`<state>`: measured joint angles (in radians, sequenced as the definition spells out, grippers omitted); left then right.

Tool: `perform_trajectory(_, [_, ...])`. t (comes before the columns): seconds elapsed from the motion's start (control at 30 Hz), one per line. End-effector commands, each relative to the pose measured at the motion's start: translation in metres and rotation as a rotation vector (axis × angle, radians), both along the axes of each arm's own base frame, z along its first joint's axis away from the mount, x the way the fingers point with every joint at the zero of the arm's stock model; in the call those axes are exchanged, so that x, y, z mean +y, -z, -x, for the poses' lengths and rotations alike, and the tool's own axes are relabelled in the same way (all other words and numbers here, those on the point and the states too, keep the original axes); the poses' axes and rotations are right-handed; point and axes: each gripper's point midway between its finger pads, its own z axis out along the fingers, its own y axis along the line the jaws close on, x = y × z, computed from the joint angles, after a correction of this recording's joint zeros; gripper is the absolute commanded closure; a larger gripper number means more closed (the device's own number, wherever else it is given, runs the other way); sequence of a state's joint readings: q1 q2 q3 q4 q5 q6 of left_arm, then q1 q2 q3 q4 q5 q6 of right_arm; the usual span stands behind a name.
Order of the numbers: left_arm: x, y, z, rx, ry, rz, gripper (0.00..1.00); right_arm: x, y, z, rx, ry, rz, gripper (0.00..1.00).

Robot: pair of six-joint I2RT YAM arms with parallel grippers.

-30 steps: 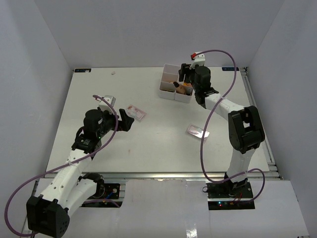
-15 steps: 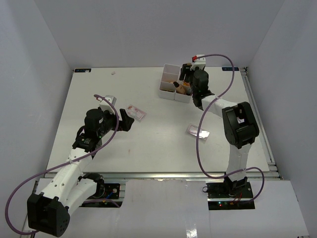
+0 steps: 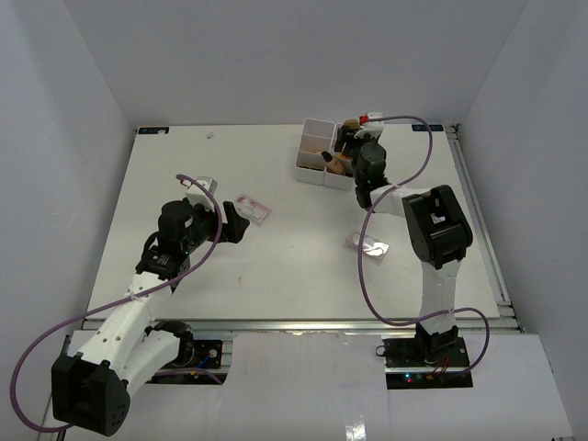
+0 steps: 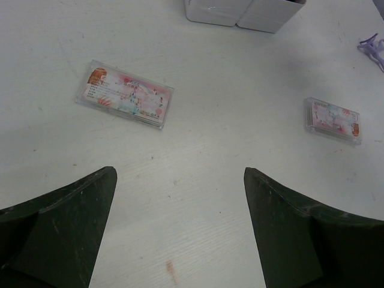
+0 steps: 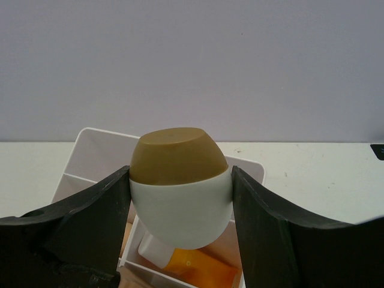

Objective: Organize the makeup

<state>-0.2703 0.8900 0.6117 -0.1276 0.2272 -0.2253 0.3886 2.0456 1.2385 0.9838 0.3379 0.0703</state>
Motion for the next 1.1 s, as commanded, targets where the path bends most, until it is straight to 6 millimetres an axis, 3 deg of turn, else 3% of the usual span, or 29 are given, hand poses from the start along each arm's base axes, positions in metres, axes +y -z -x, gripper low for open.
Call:
perform_trajectory(0.0, [-0.001,0.001,-0.001,-0.011,0.011,-0.002,0.02,-0.009,-0.035,0.003,-0.211,0.060,-0.065,0.66])
perform_trajectory(0.23, [-0.001,0.002,-0.001,-0.008,0.014,-0.002,0.02,-0.005,-0.019,0.002,-0.225,0.043,-0.089,0.64])
perform_trajectory(0.3, [-0.001,0.002,-0.001,-0.009,0.016,-0.001,0.02,-0.004,-0.026,0.008,-0.291,0.033,-0.089,0.64])
perform_trajectory(0.57, [-0.003,0.002,-0.001,-0.004,0.023,0.001,0.02,0.000,-0.016,0.008,-0.341,0.016,-0.081,0.55])
perform_trajectory(0.63, [-0.003,0.002,-0.001,-0.004,0.025,0.001,0.02,0.001,-0.014,0.008,-0.341,0.008,-0.079,0.49])
perform_trajectory(0.9, [-0.004,0.002,0.000,-0.006,0.030,0.004,0.02,0.000,-0.019,0.012,-0.354,0.002,-0.048,0.06])
perform_trajectory(1.07, [-0.005,0.001,0.000,-0.007,0.035,0.008,0.02,0.002,-0.030,0.017,-0.365,-0.019,-0.049,0.10])
